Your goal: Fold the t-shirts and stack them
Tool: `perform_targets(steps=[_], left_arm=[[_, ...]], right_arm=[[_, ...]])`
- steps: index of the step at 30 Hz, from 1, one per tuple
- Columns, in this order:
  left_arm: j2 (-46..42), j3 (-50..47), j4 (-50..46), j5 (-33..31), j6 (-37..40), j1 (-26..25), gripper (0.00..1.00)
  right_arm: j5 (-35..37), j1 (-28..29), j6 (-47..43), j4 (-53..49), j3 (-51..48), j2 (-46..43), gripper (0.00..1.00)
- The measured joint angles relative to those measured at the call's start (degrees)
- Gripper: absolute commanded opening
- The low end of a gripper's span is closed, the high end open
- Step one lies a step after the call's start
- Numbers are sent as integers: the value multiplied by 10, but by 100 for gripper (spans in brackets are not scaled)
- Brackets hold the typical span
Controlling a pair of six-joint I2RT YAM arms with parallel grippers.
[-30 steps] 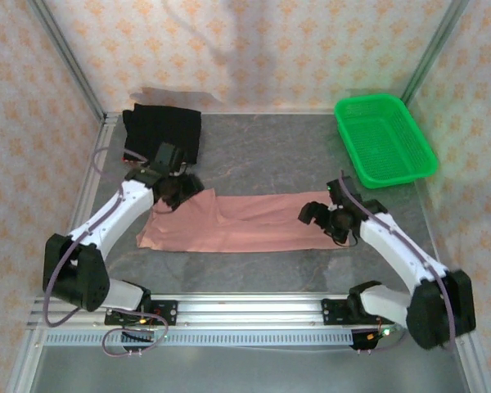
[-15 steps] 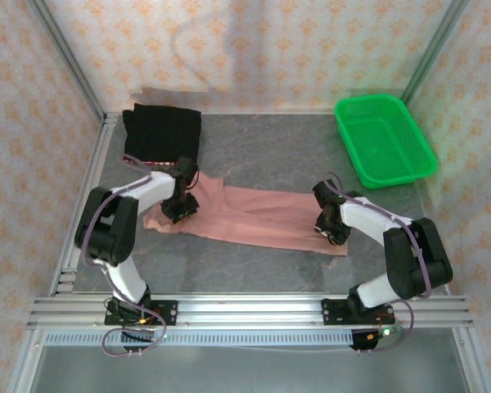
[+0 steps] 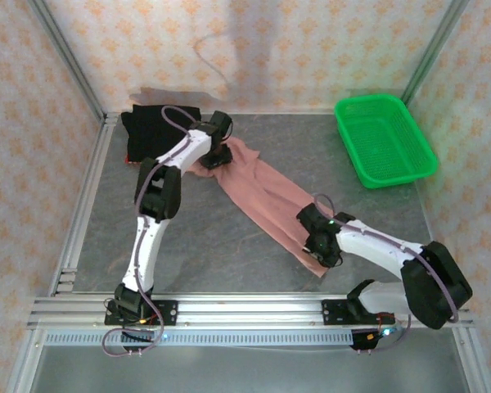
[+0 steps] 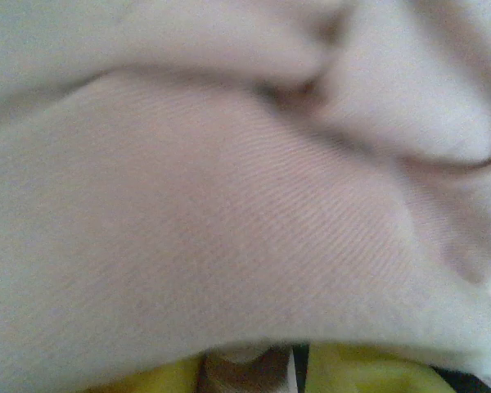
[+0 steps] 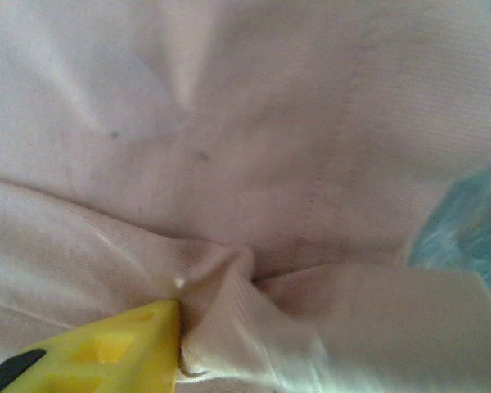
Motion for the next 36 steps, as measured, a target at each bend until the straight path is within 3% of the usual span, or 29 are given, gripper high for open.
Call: perform_targets(steps=[4, 6, 13, 17, 21, 24, 27, 30, 36], left_arm=[[121, 214, -33, 27, 16, -3, 40], [149, 260, -28, 41, 17, -3, 41], [178, 295, 28, 104, 15, 2, 48], [195, 318, 61, 143, 19, 3, 62], [195, 318, 83, 195, 15, 4, 77], [181, 308, 75, 224, 17, 5, 89], [124, 250, 43, 237, 20, 5, 90], [-1, 132, 21, 240, 30, 5, 90], [-426, -277, 88, 239, 2, 3, 86]], right_arm=[[-15, 87, 94, 30, 23, 30, 52], [-20, 133, 151, 59, 35, 46, 53], [-16, 254, 333, 169, 93, 123, 55], [-2, 298, 397, 204, 134, 142, 61], [22, 304, 402, 170, 171, 122, 65], [49, 299, 369, 82, 202, 69, 70], [74, 273, 308, -24, 228, -12, 72], [90, 215, 225, -110, 220, -107, 73], [40, 112, 25, -108, 123, -200, 65]])
